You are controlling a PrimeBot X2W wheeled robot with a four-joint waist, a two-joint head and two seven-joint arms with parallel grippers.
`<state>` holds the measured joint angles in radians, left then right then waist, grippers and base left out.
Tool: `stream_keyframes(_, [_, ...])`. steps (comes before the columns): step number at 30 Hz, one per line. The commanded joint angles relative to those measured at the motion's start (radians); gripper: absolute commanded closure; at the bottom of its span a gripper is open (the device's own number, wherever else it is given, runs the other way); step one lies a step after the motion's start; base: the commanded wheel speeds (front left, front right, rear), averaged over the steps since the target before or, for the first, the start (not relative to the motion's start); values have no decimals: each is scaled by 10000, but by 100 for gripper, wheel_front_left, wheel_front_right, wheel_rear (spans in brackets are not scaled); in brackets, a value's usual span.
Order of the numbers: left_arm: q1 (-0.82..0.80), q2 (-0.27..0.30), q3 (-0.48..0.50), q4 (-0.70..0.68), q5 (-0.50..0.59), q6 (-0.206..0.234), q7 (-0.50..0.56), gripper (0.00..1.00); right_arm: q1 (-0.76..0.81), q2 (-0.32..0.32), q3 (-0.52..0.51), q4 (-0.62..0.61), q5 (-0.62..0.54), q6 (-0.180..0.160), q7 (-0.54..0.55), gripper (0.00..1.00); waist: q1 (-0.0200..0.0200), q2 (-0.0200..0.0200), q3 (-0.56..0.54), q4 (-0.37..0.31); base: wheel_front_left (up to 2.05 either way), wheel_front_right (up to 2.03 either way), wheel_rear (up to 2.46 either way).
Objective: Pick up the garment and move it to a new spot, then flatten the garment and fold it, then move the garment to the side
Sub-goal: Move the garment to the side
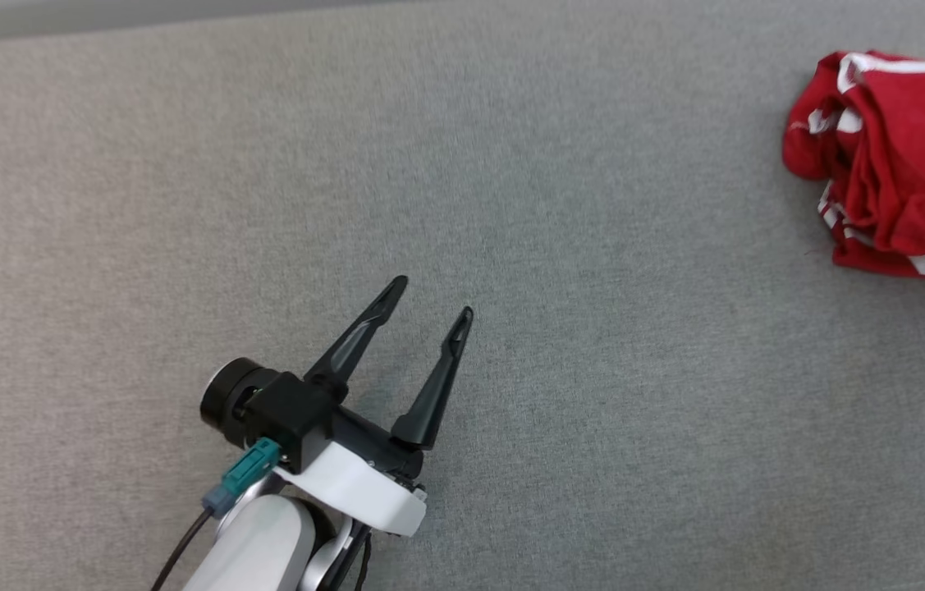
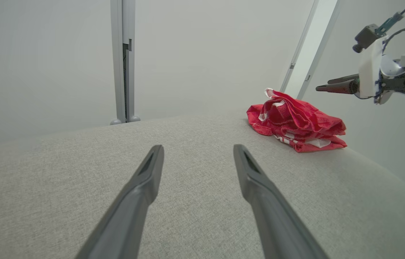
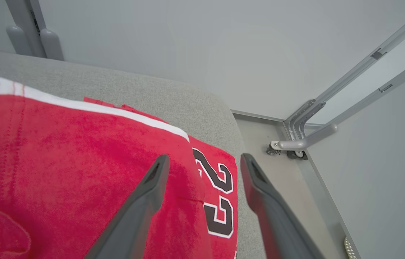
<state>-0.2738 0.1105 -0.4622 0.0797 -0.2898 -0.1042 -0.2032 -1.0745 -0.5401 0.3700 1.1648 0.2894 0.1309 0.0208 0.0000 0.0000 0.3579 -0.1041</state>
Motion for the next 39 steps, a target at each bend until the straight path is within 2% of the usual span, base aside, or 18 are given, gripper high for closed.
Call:
stream_keyframes(1, [69,27,89,29,-53,65,-58,0,-19,21,-58,37,-55,2,-174,0,0,0,-397,51,0,0,0])
stream_keyframes(6, [379,118,480,146,-289,301,-276,0,289,310,-321,-233,36,2,-1164,0,0,0,-1360,166,0,0,0])
stream_keyframes(12, [854,377,1226,62,-540,772,-425,0,1247,462,-490,-1457,580,2,-2111,0,0,0,-2548,428,0,0,0])
stream_keyframes(16, [1199,648,1781,-120,-780,1050,-438,0,2422,378,-602,-2873,1025,2,-2234,0,0,0,-3128,660,0,0,0])
stream_keyframes(17, [1370,766,1965,-188,-909,1135,-387,0,3175,310,-766,-3734,1253,2,-2201,0,0,0,-3364,798,0,0,0])
stream_keyframes(22, [1899,753,2400,-358,-1481,1426,-27,0,5458,302,-1697,-6176,1283,4,-1903,0,0,0,-3818,1108,0,0,0])
stream_keyframes(26, [2231,878,2514,-495,-1477,1626,100,0,7430,864,-2876,-8334,912,2,-1493,0,0,0,-3953,1283,0,0,0])
stream_keyframes(31, [2604,906,2555,-250,-1422,1841,43,0,9685,2056,-3979,-10815,220,4,-1013,0,0,0,-4043,1437,0,0,0])
stream_keyframes(35, [2823,795,2444,122,-1428,1832,-65,0,10923,2907,-4493,-12000,-174,2,-950,0,0,0,-4073,1535,0,0,0])
stream_keyframes(39, [2935,705,2302,469,-1429,1749,-199,0,11695,3470,-4754,-12573,-458,2,-1049,0,0,0,-4108,1586,0,0,0])
